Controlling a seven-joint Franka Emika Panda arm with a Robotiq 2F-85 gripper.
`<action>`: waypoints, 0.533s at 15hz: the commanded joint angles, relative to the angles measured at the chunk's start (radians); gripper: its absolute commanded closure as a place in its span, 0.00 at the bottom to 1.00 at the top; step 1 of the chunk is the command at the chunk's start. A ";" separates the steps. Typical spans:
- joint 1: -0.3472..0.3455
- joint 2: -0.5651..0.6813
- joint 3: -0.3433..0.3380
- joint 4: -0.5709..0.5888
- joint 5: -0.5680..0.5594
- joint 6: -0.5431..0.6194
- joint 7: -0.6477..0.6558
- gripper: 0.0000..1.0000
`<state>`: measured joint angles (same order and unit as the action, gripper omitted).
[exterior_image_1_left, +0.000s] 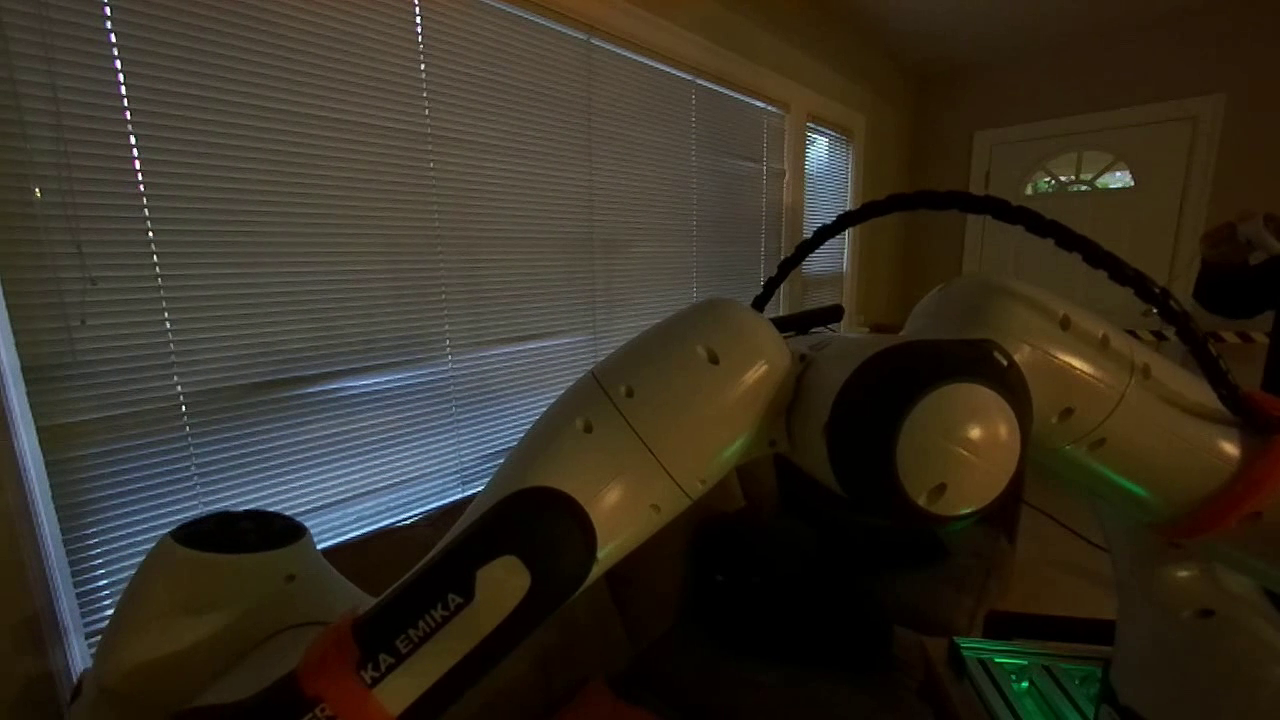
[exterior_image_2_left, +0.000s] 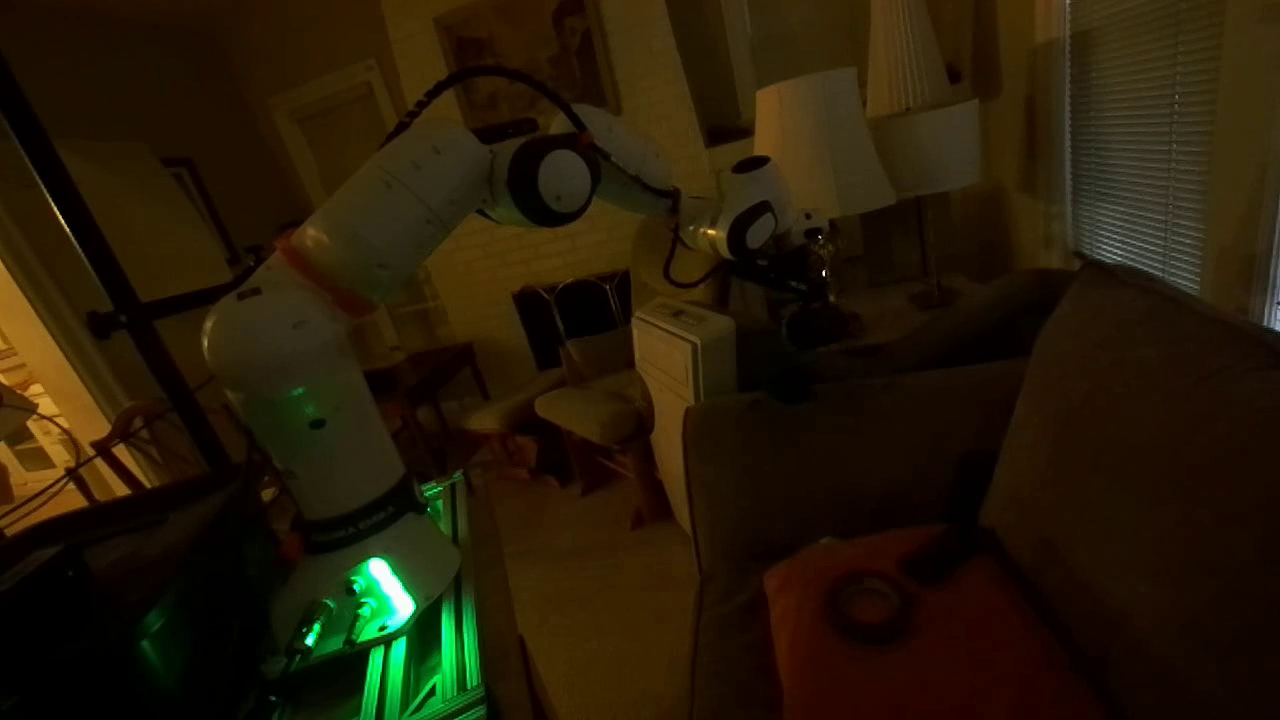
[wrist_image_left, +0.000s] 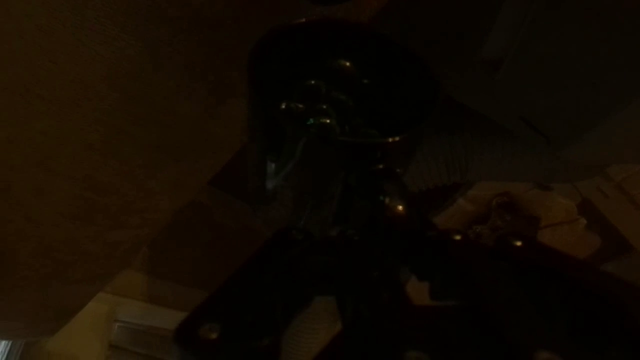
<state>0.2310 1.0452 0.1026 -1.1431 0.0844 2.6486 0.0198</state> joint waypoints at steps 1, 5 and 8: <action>0.022 -0.070 -0.037 -0.083 -0.027 0.029 0.064 0.98; 0.041 -0.128 -0.068 -0.148 -0.033 0.030 0.111 0.98; 0.054 -0.172 -0.085 -0.204 -0.034 0.037 0.144 0.98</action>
<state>0.2654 0.9589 0.0438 -1.2380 0.0821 2.6556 0.1016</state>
